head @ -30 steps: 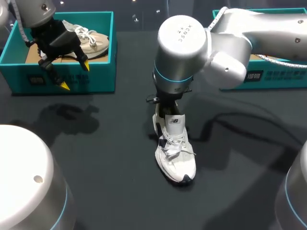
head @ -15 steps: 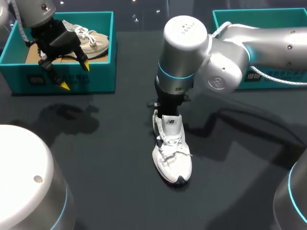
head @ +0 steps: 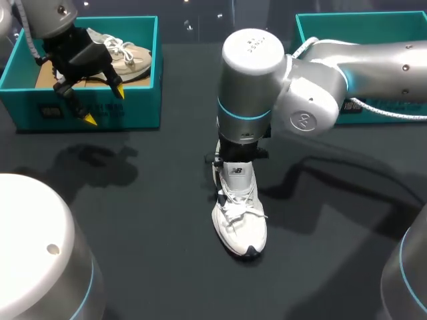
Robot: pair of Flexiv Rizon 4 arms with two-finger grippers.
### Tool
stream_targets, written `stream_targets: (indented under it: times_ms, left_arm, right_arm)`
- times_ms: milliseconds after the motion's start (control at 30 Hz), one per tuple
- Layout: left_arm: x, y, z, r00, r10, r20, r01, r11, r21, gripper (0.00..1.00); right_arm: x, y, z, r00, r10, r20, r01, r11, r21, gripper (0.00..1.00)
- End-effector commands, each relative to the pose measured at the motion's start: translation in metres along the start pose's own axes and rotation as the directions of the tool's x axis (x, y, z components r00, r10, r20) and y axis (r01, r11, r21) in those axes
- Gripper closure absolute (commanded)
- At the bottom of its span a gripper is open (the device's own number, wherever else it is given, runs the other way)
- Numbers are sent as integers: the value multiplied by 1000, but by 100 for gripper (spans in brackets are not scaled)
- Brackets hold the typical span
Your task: Take the shoe out of the shoebox, open the shoe tongue, remove and reinsert the insole, then place the shoe into the shoebox
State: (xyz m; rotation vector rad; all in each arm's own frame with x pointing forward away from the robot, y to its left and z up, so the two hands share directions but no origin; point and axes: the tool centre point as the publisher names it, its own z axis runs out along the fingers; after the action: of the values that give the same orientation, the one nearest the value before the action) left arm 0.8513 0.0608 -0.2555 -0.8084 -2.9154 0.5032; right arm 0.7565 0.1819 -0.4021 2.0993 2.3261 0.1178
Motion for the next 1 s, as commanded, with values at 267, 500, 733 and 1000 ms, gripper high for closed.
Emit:
stream_targets:
  times_ms: [267, 500, 733, 1000]
  left_arm:
    - [0, 0, 0, 1000, 1, -1, -1, 1000, -1, 0]
    - [0, 0, 0, 1000, 1, -1, -1, 1000, -1, 0]
    - [0, 0, 0, 1000, 1, -1, -1, 1000, -1, 0]
    - [0, 0, 0, 1000, 1, -1, -1, 1000, -1, 0]
  right_arm:
    - [6, 45, -34, 993, -61, 101, 82, 973, -216, 100]
    - [8, 65, -33, 989, -80, 122, 110, 958, -265, 100]
    - [1, 78, 19, 996, -48, 78, 64, 976, -208, 100]
    - [-1, 63, 66, 1000, 11, 28, -8, 996, -89, 100]
